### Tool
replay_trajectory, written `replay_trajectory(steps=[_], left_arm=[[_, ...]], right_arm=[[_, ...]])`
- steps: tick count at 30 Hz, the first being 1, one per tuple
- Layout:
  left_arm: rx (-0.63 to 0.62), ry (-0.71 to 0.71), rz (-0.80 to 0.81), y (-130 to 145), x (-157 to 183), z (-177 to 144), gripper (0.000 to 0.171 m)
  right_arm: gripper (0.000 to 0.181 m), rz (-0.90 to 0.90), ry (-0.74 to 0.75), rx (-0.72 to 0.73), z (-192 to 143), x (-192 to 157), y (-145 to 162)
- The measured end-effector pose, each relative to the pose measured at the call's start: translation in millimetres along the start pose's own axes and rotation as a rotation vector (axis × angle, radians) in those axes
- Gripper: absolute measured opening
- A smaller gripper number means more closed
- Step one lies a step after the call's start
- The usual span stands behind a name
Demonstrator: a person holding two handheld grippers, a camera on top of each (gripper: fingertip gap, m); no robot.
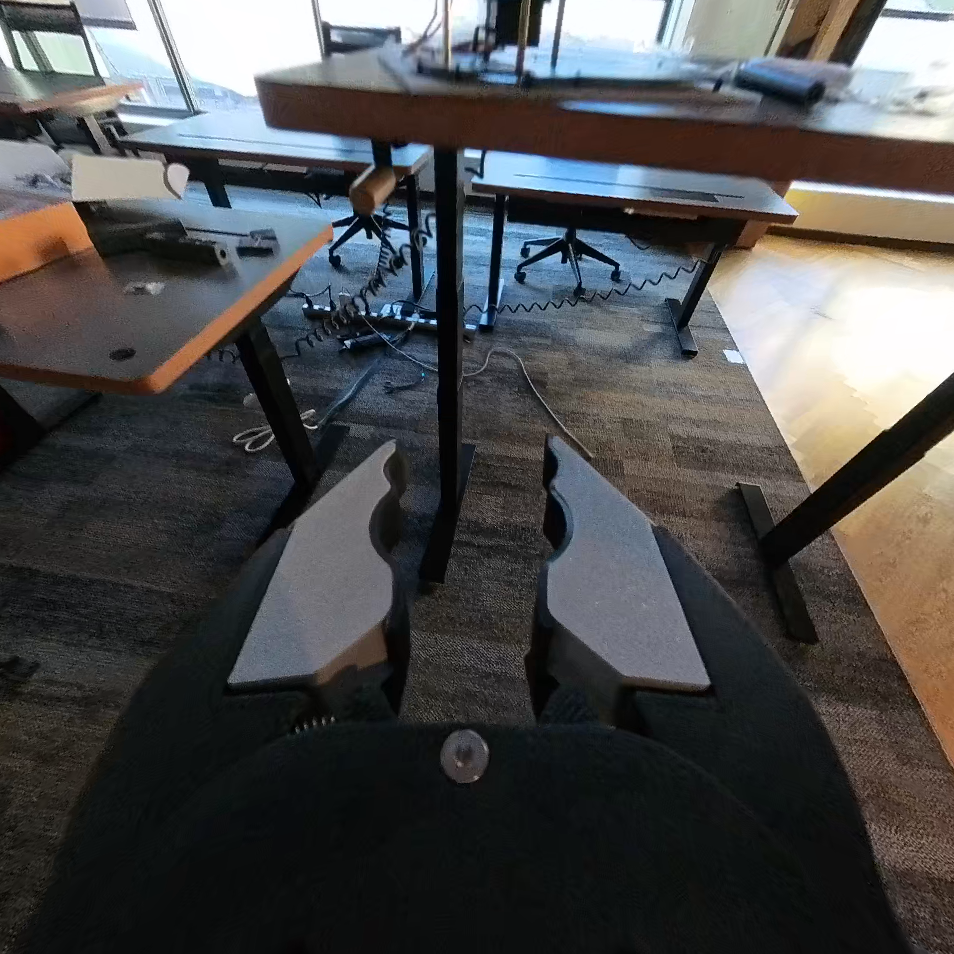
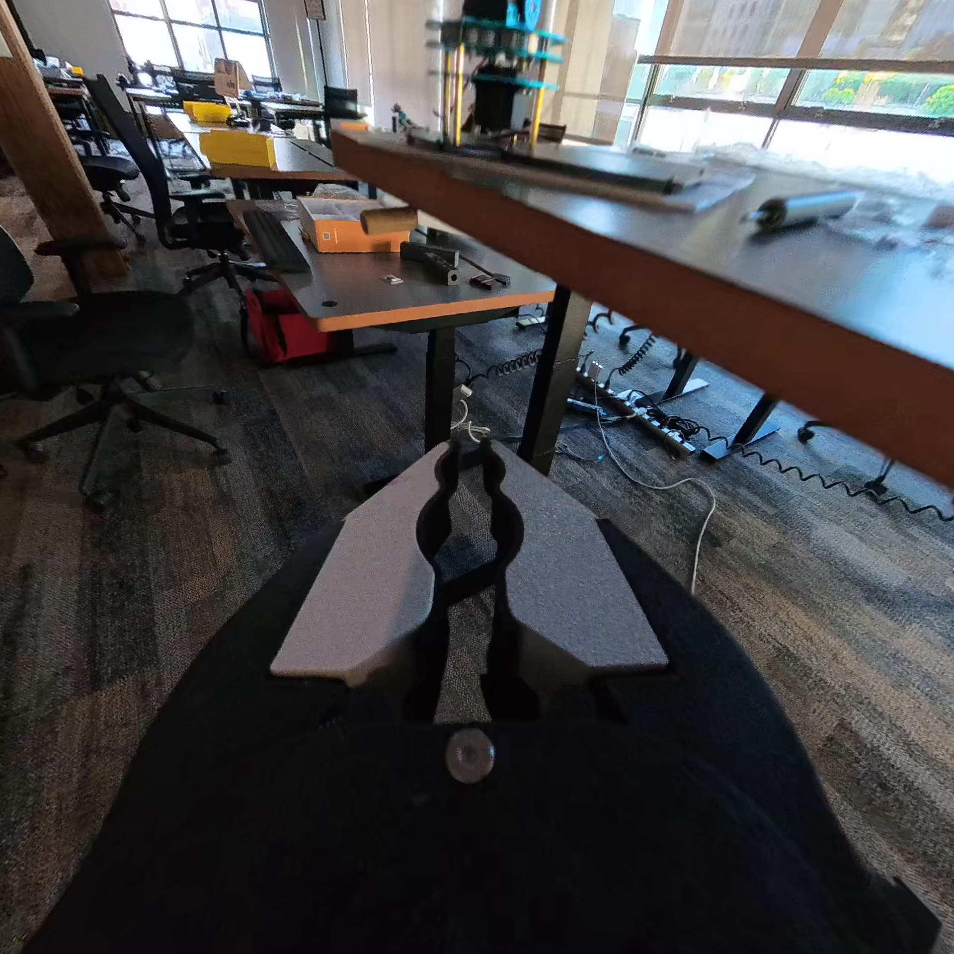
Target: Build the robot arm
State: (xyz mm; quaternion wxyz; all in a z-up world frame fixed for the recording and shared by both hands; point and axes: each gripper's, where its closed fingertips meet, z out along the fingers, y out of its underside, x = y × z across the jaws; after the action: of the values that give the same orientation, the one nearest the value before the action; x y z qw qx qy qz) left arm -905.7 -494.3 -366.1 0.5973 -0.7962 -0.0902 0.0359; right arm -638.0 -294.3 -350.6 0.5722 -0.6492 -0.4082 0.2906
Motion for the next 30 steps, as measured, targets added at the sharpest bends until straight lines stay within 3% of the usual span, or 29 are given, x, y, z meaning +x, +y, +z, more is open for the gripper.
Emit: replay_trajectory(steps=[5,8,14,17,21,24,28,30], left_arm=[[0.024,-0.015,0.015,-64.6,24.4,-20.3,0.051],[0.015,-0.03,0.029,-84.7,34.8,-30.9,0.052],[-0.003,0.054,-0.017,-49.5,61.2,-23.6,0.054],[0.021,0.112,-0.084,-47.9,88.1,-30.1,0.049],[-0.01,0.02,-0.05,-78.7,122.5,-41.7,0.047],[-0.017,-0.022,-0.079,-115.1,174.0,-39.6,0.049],[0.083,-0.069,-0.21,-176.0,247.9,-32.7,0.049],[0.133,-0.102,-0.26,-205.7,273.6,-28.3,0.048]], right_arm=[[0.006,-0.025,0.017,0.025,-29.1,39.5,-60.4],[0.006,-0.033,0.035,0.047,-50.2,67.3,-87.0],[0.005,-0.018,0.067,-0.059,-84.6,104.1,-48.0],[0.004,-0.008,0.096,-0.052,-113.7,138.2,-49.6],[0.004,-0.03,0.13,-0.051,-155.8,222.2,-76.5],[0.009,0.021,0.113,-0.054,-188.1,305.0,-86.1],[0.015,0.2,0.021,-0.094,-210.6,402.1,-79.2],[0.013,0.22,0.095,-0.127,-214.2,458.0,-68.5]])
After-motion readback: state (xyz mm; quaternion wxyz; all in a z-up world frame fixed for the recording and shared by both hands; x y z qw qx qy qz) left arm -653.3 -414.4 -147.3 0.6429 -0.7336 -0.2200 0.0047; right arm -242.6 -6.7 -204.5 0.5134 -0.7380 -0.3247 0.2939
